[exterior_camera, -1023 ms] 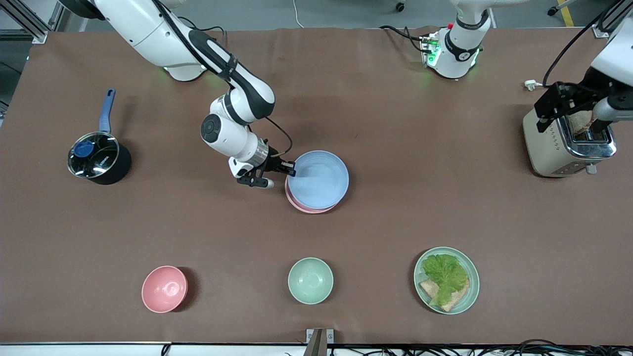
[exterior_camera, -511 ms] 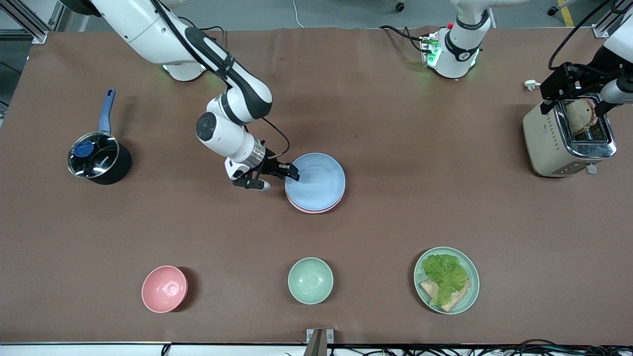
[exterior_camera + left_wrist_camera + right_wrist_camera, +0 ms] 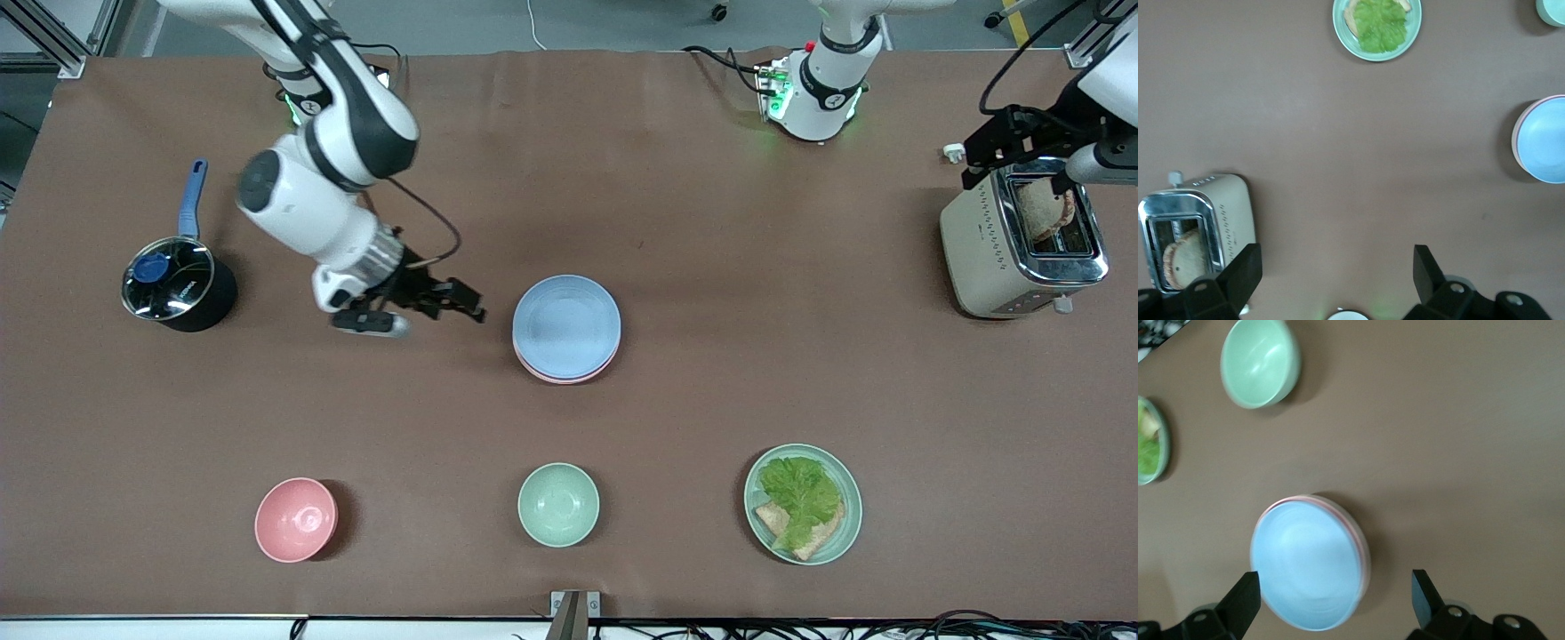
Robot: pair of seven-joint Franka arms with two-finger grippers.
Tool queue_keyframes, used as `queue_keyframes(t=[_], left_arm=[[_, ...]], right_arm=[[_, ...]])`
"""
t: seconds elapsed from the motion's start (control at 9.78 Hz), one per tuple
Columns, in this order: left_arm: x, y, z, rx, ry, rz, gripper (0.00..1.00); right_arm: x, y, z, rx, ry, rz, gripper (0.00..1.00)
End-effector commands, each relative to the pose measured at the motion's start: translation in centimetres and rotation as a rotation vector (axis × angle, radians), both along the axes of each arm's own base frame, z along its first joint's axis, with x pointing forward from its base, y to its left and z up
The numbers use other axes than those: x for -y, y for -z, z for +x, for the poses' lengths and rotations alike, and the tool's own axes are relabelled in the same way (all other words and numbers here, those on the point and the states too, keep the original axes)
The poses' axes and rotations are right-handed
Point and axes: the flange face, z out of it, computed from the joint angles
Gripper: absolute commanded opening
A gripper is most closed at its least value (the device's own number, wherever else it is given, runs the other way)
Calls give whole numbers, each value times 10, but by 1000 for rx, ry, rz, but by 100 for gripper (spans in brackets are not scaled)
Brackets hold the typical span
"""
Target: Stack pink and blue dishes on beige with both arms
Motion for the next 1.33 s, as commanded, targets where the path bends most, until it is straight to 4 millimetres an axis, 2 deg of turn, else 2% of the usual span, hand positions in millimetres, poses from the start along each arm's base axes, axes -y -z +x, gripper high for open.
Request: queue_keyframes(t=[0.0, 0.1, 0.31, 0.41, 0.61, 0.82, 0.92, 1.02, 1.23], left_arm=[[2, 16, -13, -32, -43, -18, 100], [1, 19, -11, -36, -43, -7, 100], [-3, 23, -4, -32, -39, 57, 100], [0, 24, -3, -31, -36, 61, 100], [3, 30, 0, -43, -28, 53, 100], [2, 30, 0, -43, -15, 51, 100], [0, 26, 0, -37, -15, 50, 100], [0, 24, 0, -33, -15, 48, 100], [-1, 23, 0, -31, -14, 48, 100]], right_arm=[[84, -52, 15, 7, 10, -213, 100], [120, -88, 27, -3, 26, -297, 100], [184, -157, 36, -46, 104, -359, 100], [205, -191, 35, -49, 100, -366, 100], [238, -233, 22, -77, 62, -362, 100], [251, -270, 0, -80, 31, -356, 100], [257, -278, -10, -84, 31, -350, 100], [269, -278, -17, -111, 17, -348, 100], [269, -279, -15, -103, 12, -349, 100]])
